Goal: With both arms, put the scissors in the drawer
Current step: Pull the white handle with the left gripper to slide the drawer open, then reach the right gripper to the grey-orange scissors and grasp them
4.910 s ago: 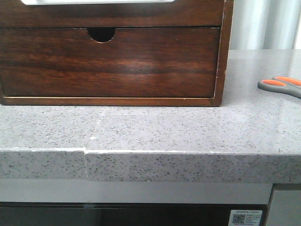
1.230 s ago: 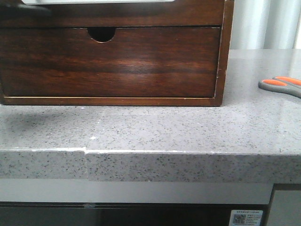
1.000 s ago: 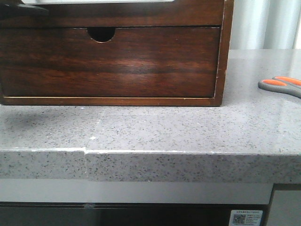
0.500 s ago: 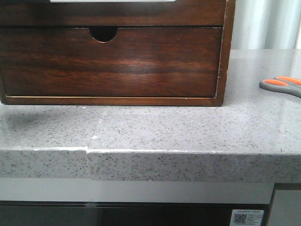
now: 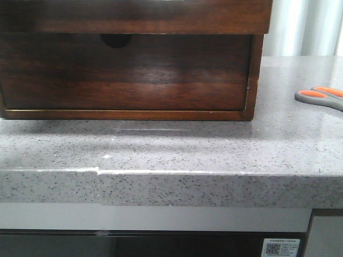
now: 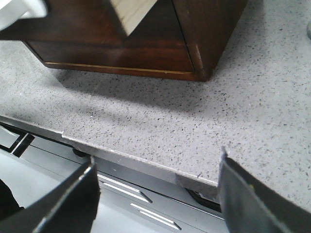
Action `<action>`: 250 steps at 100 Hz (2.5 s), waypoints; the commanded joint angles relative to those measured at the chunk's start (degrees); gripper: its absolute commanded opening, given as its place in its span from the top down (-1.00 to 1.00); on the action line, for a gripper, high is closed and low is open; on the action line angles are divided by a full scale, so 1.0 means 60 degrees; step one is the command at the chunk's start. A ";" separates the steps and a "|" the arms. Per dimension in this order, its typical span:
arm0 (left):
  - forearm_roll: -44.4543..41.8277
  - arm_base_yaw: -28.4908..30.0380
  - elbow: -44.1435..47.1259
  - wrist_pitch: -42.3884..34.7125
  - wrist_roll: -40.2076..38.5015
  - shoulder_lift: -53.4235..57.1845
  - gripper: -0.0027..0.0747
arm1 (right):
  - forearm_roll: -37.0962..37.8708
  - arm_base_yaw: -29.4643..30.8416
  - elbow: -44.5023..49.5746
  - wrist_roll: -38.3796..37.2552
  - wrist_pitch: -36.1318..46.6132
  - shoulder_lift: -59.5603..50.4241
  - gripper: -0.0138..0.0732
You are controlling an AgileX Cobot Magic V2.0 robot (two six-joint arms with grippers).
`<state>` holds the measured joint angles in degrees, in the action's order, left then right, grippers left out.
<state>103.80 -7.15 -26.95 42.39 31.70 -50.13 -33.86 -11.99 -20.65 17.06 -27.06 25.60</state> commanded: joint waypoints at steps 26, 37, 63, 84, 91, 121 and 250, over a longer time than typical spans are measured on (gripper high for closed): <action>0.0281 -0.0009 -0.0294 0.1208 0.0679 0.0969 0.26 | -0.0092 0.0076 -0.0363 0.0073 0.0736 0.0094 -0.38; 0.0191 -0.0009 -0.0294 0.1238 0.0731 0.0992 -0.37 | -0.0092 0.0076 -0.0363 0.0073 0.0736 0.0094 -0.38; -0.0894 -0.0009 -0.0294 0.0244 0.1569 0.2286 -0.42 | -0.0092 0.0076 -0.0473 0.0073 0.0554 0.0094 -0.38; -0.3797 -0.0009 -0.0294 -0.0758 0.1484 0.4398 0.06 | -0.0048 0.0076 -0.1551 0.0073 0.0324 0.0094 -0.38; -0.4798 -0.0009 -0.0294 -0.0817 0.1484 0.5060 0.34 | 0.0139 0.0076 -0.1969 0.0073 0.0458 0.0119 -0.38; -0.8128 -0.0009 -0.0311 -0.0525 0.1484 0.6160 0.98 | 0.2345 0.0076 -0.3596 0.0054 0.0658 0.1879 -0.38; -1.0616 -0.0009 -0.1481 0.0232 0.1520 0.6160 0.98 | 0.3959 0.3189 -0.5791 -0.1280 -0.0170 1.0182 -0.27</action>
<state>35.95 -7.15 -33.89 47.44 40.73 -12.55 -10.42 6.69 -54.10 9.29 -29.20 86.75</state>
